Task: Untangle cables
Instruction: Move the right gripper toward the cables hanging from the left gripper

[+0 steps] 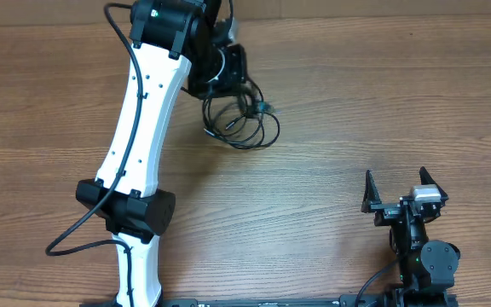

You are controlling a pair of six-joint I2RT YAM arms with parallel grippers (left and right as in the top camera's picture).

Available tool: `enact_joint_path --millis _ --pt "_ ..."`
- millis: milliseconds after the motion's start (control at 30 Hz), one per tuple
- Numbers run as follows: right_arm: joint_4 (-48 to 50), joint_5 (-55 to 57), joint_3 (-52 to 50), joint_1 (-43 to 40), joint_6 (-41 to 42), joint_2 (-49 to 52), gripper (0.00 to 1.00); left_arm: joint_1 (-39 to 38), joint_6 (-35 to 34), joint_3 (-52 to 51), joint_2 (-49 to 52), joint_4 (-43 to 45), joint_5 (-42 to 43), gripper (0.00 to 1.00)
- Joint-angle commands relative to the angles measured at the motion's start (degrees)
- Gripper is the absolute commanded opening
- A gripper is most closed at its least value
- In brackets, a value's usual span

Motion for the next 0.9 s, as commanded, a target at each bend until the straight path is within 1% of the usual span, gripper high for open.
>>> enact_joint_path --millis 0,67,233,267,300,333,433,500,567,633,667,700,767,833,867 --pt "0.3 0.3 -0.6 0.3 -0.3 -0.7 1.0 1.0 0.8 -1.0 -2.3 -0.2 -9.1 0.04" --pt "0.3 0.4 -0.6 0.3 -0.3 -0.7 1.0 1.0 1.2 -1.4 -2.3 -0.2 -6.9 0.04" --pt "0.4 0.2 -0.6 0.3 -0.2 -0.7 1.0 1.0 1.0 -2.6 -2.3 -0.2 -6.2 0.04" --pt "1.3 -2.9 -0.6 0.3 1.6 -0.7 1.0 0.9 1.0 -2.9 -2.3 -0.2 -5.7 0.04" --pt "2.5 -8.4 -0.6 0.3 5.0 -0.7 1.0 0.9 1.0 -3.2 -2.3 -0.2 -5.4 0.04" --pt "3.4 -16.4 -0.6 0.3 9.7 -0.7 1.0 0.9 1.0 -3.6 -2.3 -0.2 -5.4 0.04" --pt "8.6 -37.2 -0.6 0.3 19.0 -0.7 1.0 0.9 1.0 -4.5 -2.3 -0.2 -5.3 0.04" --pt "12.8 -46.1 -0.6 0.3 21.5 -0.7 1.0 0.9 1.0 -4.7 -2.3 -0.2 -4.9 0.04" --pt "20.4 -49.8 -0.6 0.3 21.5 -0.7 1.0 0.8 1.2 -4.7 -2.3 -0.2 -2.3 0.04" --pt "27.6 -50.2 0.2 0.1 21.5 -0.7 1.0 0.7 2.2 -4.7 -2.3 -0.2 1.1 0.04" --pt "29.0 -49.3 1.3 -0.2 21.5 -0.7 1.0 0.7 3.8 -4.7 -2.3 -0.2 3.9 0.04" --pt "28.8 -47.7 2.8 -0.6 21.4 -0.7 1.0 0.7 6.1 -4.7 -2.3 -0.2 7.0 0.04" --pt "24.0 -44.0 7.5 -1.9 20.0 -0.2 1.0 0.7 11.0 -4.7 -2.4 -0.2 13.4 0.04" --pt "16.8 -42.9 12.8 -3.5 15.8 1.6 1.0 0.7 13.7 -4.6 -2.8 -0.2 16.9 0.04" --pt "10.6 -42.9 17.0 -4.8 12.5 3.8 1.0 0.6 14.3 -4.3 -3.3 -0.2 17.6 0.04"
